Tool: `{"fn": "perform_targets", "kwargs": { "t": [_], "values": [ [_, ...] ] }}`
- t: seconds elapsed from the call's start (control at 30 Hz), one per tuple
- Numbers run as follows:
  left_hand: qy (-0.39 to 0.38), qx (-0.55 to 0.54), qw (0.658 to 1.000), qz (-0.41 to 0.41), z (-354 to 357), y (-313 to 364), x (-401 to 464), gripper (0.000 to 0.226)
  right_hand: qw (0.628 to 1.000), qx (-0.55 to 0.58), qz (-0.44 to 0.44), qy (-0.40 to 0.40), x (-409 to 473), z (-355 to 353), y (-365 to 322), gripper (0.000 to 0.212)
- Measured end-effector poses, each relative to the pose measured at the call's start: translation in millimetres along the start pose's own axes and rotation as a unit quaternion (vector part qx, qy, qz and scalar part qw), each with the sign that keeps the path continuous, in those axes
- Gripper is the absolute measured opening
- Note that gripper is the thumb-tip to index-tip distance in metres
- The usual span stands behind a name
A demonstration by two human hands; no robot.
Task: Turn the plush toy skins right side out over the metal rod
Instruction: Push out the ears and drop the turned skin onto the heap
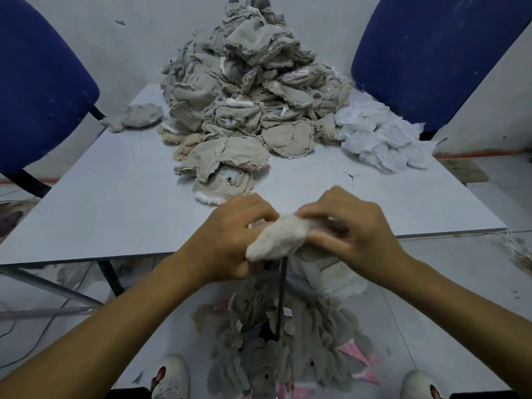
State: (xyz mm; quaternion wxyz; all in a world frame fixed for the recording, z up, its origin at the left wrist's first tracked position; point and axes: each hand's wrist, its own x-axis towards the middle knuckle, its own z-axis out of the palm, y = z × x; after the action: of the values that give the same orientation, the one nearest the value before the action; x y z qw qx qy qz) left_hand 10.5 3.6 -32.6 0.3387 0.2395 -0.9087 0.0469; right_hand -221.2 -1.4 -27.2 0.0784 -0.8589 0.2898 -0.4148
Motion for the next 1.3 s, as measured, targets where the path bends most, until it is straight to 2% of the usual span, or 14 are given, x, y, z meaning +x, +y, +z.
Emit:
{"fn": "perform_targets", "kwargs": {
  "t": [0.17,0.23,0.3,0.43,0.53,0.63,0.73,0.9,1.0,1.07,1.13,1.2,1.23,1.3],
  "values": [
    [-0.078,-0.114,0.983,-0.12,-5.9,1.1,-2.6,0.024,0.997,0.015,0.024,-0.073,-5.0,5.0,1.0,0.029],
    [-0.103,-0.222,0.948,-0.202,-9.0,3.5,0.4,0.031,0.998,0.009,0.018,-0.058,-6.1,4.6,0.3,0.025],
    [-0.121,-0.247,0.93,-0.245,-9.2,4.9,1.9,0.038,1.0,-0.024,-0.008,-0.007,-8.3,7.1,-2.3,0.019],
    [-0.104,-0.072,0.982,-0.142,-8.9,8.2,6.9,0.039,0.989,-0.085,-0.088,0.08,-10.0,13.2,-7.9,0.012],
    [-0.088,0.005,0.992,-0.09,-4.9,6.3,5.9,0.043,0.989,-0.089,-0.105,0.054,-15.5,18.1,-7.9,0.029],
    [-0.145,-0.047,0.98,-0.13,4.4,5.1,-2.6,0.037,0.999,-0.035,-0.012,-0.024,-22.9,21.3,-5.4,0.028],
    [-0.181,-0.059,0.97,-0.149,7.2,-6.3,-12.2,0.028,0.995,0.03,0.082,-0.042,-20.9,17.3,-1.8,0.031],
    [-0.165,-0.095,0.965,-0.179,10.1,-20.6,-14.0,0.033,0.996,0.049,0.071,0.027,-13.0,7.5,-0.3,0.035],
    [-0.203,-0.189,0.915,-0.292,-2.9,-33.1,-7.7,0.019,0.996,0.048,0.065,0.043,-6.4,6.3,-3.3,0.031],
    [-0.25,-0.253,0.874,-0.331,-21.2,-36.1,0.9,0.03,0.997,0.042,0.064,0.027,-2.2,5.6,-4.7,0.027],
    [-0.15,-0.318,0.861,-0.366,-33.9,-35.3,12.5,0.05,0.997,0.038,0.068,0.012,0.5,3.3,-4.0,0.025],
    [0.008,-0.337,0.876,-0.345,-40.0,-25.3,25.3,0.045,0.996,0.044,0.076,0.006,2.4,0.8,-2.0,0.024],
    [0.029,-0.321,0.892,-0.315,-41.2,-17.5,30.4,0.038,0.995,0.049,0.081,0.009,3.5,0.1,-1.0,0.025],
    [-0.042,-0.272,0.925,-0.262,-35.3,-0.6,36.3,0.039,0.995,0.053,0.086,0.024,6.0,0.1,0.4,0.025]
  ]
}}
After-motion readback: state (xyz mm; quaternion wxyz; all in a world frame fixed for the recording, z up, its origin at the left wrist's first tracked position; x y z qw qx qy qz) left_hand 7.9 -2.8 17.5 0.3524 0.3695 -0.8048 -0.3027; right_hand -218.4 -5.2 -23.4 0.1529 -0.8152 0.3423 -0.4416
